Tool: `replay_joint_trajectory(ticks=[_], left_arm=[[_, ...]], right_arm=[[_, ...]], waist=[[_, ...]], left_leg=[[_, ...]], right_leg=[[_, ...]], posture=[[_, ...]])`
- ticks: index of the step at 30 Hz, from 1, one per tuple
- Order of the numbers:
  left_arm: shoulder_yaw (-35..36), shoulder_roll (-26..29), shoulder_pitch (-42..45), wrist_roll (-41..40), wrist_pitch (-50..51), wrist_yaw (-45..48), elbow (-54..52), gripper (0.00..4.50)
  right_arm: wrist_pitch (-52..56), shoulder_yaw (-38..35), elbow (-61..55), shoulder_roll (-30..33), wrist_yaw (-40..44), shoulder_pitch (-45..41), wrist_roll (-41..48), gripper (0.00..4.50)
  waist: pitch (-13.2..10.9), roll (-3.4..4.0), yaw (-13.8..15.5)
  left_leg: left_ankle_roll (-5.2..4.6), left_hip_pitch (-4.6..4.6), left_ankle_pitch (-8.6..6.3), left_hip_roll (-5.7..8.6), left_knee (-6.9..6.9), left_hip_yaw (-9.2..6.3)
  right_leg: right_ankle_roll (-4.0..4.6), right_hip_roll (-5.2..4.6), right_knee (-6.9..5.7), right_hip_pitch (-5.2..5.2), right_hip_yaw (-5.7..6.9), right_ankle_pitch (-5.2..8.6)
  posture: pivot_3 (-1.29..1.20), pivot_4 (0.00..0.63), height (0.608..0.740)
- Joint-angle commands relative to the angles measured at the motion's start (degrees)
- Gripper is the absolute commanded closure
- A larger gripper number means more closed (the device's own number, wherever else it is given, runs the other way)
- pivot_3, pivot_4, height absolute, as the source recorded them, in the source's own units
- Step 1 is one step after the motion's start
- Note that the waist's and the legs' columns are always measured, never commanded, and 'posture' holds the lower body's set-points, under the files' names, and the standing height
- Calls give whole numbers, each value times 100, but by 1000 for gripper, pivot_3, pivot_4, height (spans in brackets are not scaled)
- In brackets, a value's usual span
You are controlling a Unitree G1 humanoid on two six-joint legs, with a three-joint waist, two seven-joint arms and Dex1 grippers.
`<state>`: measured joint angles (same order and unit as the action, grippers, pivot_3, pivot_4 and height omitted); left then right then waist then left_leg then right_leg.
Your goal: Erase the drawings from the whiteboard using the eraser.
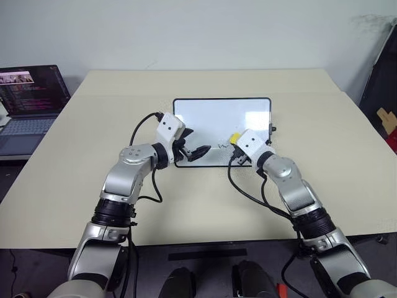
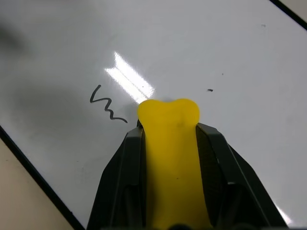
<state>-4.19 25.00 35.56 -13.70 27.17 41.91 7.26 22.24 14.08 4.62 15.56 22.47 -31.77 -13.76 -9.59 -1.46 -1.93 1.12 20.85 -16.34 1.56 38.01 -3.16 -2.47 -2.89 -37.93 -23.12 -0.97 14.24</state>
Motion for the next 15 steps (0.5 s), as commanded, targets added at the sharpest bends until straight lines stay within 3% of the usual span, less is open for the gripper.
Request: replay_joint_trajectory(ticks=[1,5,15], left_arm=[[227,101,-9,-27,-81,-47,-95,0],[235,135,-28,4,-111,-55,-44,0],[164,54,-9,2,-58,-38,-183,0]], right_arm=[[73,-154,-166,-43,-63,8,102,3389],[-156,-182,-94,-155,-374,-369,-19,3389],[-749,8,1386,-216,-930,-1299,-431,3389]], waist=[[-1,1,-1],[-13,1,-6],[-19,1,1]], left_leg=[[0,1,0,0,-1,0],[0,7,0,-1,-6,-1],[5,51,-3,-2,-15,-3]], right_leg=[[0,0,0,-1,0,0],[1,-1,0,-11,0,0],[1,-13,29,-45,4,1]], posture=[[0,150,740],[0,150,740],[0,150,740]])
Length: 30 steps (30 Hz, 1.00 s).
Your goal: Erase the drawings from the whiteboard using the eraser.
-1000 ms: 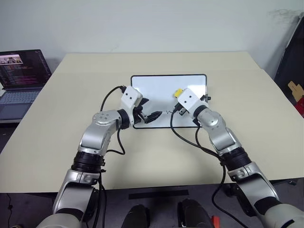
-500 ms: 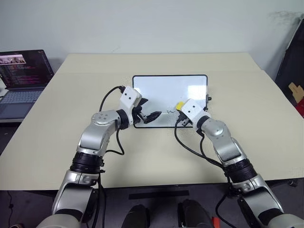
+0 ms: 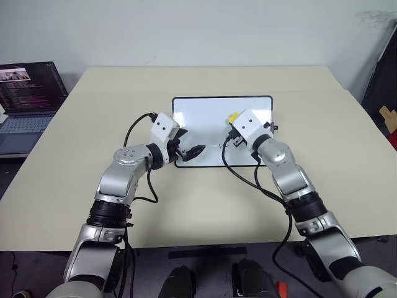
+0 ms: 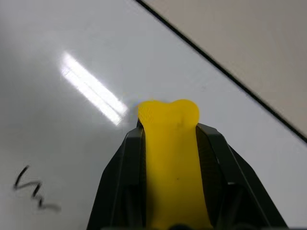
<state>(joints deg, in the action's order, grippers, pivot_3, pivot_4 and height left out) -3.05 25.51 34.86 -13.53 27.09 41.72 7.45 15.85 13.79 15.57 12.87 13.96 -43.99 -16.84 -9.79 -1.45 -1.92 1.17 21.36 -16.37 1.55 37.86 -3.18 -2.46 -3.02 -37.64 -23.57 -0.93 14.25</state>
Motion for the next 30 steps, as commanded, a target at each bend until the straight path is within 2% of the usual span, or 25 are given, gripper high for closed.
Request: replay_joint_trajectory(ticks=[1,11,23,30], left_arm=[[53,1,62,-17,-46,-20,-211,0],[41,-41,118,-62,-58,30,-231,0],[-44,-158,390,-8,-292,235,74,0],[118,-95,89,-116,-346,198,-288,0]], right_arm=[[-105,41,365,89,-37,-33,-123,3389],[380,140,-451,560,558,1253,-103,3390],[425,0,-886,422,433,1049,-49,3390],[679,-587,-2385,92,900,1354,1056,3391]], waist=[[0,0,2],[8,-11,20],[8,-12,3],[-3,-11,7]], left_leg=[[1,5,0,0,1,-1],[-6,-42,-3,8,4,-7],[-8,-50,6,6,13,0],[-7,-30,3,2,4,-6]], right_leg=[[0,-1,1,-3,2,0],[-4,-1,-2,51,7,1],[-4,11,-16,49,-1,-2],[-3,3,-15,30,1,-1]], posture=[[0,150,740],[0,150,740],[0,150,740],[0,150,740]])
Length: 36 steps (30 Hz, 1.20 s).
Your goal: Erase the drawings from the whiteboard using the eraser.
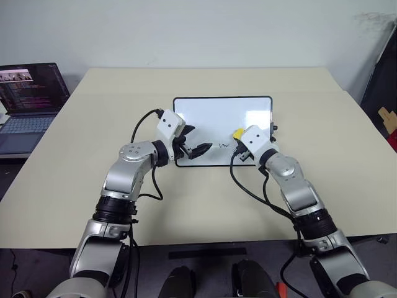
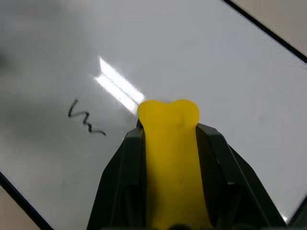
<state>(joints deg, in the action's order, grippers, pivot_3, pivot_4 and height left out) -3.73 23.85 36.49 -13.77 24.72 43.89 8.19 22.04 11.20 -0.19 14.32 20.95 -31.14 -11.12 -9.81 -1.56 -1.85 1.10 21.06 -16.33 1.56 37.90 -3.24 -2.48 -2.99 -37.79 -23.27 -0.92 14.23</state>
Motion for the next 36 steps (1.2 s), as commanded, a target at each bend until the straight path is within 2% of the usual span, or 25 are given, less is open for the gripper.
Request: replay_joint_trajectory(ticks=[1,6,11,16,22,25,30,36], left_arm=[[224,99,-138,-105,-93,-35,-419,0],[673,306,-640,-129,-215,-324,-679,0],[884,388,-1071,-227,-252,-388,-989,0],[998,487,-1453,-296,-235,-374,-1103,0],[1014,498,-1771,-306,-316,-408,-1147,0],[997,489,-1755,-318,-298,-444,-1167,0],[880,472,-1583,-313,-255,-445,-1188,0],[606,449,-1296,-276,-232,-267,-1165,0]], right_arm=[[67,-412,-1019,-36,251,139,602,3391],[286,-831,-2452,171,788,876,1565,3392],[791,-898,-3236,207,934,1773,2270,3392],[543,-512,-3523,461,989,2540,2130,3392],[-285,-49,-3150,713,679,2993,1365,3392],[-704,67,-2960,812,568,2924,999,3392],[-1041,300,-2495,851,483,2311,465,3393],[-900,802,-1486,639,418,930,-332,3393]], waist=[[0,1,0],[0,1,9],[0,2,32],[0,2,32],[0,1,28],[0,1,36],[0,1,25],[1,0,19]], left_leg=[[3,5,-4,-4,-2,-2],[24,100,-8,-3,3,-3],[7,108,-20,-4,-1,-10],[5,106,-21,-4,0,-16],[5,95,-20,-4,1,-8],[6,95,-20,-2,4,-8],[7,86,-19,-2,6,-6],[11,83,-17,4,13,2]], right_leg=[[-1,-2,7,-3,2,3],[-7,-6,21,-87,3,9],[-6,-10,48,-82,4,8],[-6,-10,51,-75,5,7],[-7,-6,45,-72,11,7],[-7,-6,45,-70,11,7],[-8,-5,37,-65,11,6],[-7,-5,18,-71,6,7]], posture=[[0,150,740],[0,150,740],[0,150,740],[0,150,740],[0,150,740],[0,150,740],[0,150,740],[0,150,740]])
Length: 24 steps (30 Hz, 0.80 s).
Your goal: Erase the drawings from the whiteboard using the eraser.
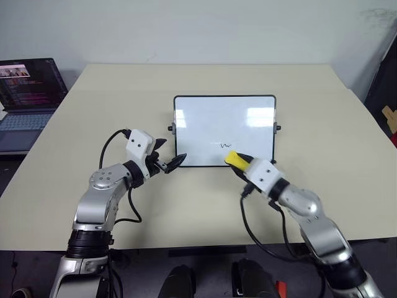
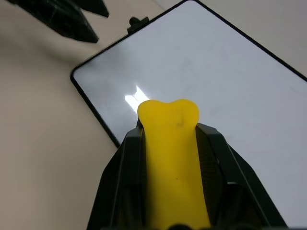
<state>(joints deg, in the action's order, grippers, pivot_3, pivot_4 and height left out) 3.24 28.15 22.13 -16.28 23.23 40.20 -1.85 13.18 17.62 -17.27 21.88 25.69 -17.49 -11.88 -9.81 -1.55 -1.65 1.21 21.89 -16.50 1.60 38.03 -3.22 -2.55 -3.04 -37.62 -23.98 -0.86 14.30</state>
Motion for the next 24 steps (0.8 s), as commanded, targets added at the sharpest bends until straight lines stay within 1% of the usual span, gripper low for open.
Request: replay_joint_trajectory(ticks=[1,7,13,18,24], left_arm=[[-134,45,181,22,-131,140,-99,0],[-227,101,308,103,-250,247,71,0],[-227,65,344,64,-235,217,85,0],[-214,68,368,56,-250,227,136,0],[-188,116,438,118,-343,230,375,0]], right_arm=[[-24,224,416,-186,-51,-640,-327,3393],[118,424,1314,-550,-73,-1470,-636,3393],[473,499,1861,-723,-43,-1759,-845,3393],[709,359,2120,-503,6,-1726,-896,3394],[885,87,2068,-19,124,-1418,-807,3395]], waist=[[0,0,-9],[0,0,-5],[0,0,-6],[1,0,-6],[5,-5,28]], left_leg=[[2,-1,1,-1,0,0],[7,1,4,-2,-1,4],[6,2,3,-1,0,4],[4,1,2,-1,1,5],[-7,-6,-1,11,10,-3]], right_leg=[[1,0,-2,0,0,0],[2,0,-5,-7,-4,1],[3,-1,-7,-8,-4,1],[3,-1,-10,-8,-5,1],[2,-1,-27,1,2,0]], posture=[[0,150,740],[0,150,740],[0,150,740],[0,150,740],[0,150,740]])
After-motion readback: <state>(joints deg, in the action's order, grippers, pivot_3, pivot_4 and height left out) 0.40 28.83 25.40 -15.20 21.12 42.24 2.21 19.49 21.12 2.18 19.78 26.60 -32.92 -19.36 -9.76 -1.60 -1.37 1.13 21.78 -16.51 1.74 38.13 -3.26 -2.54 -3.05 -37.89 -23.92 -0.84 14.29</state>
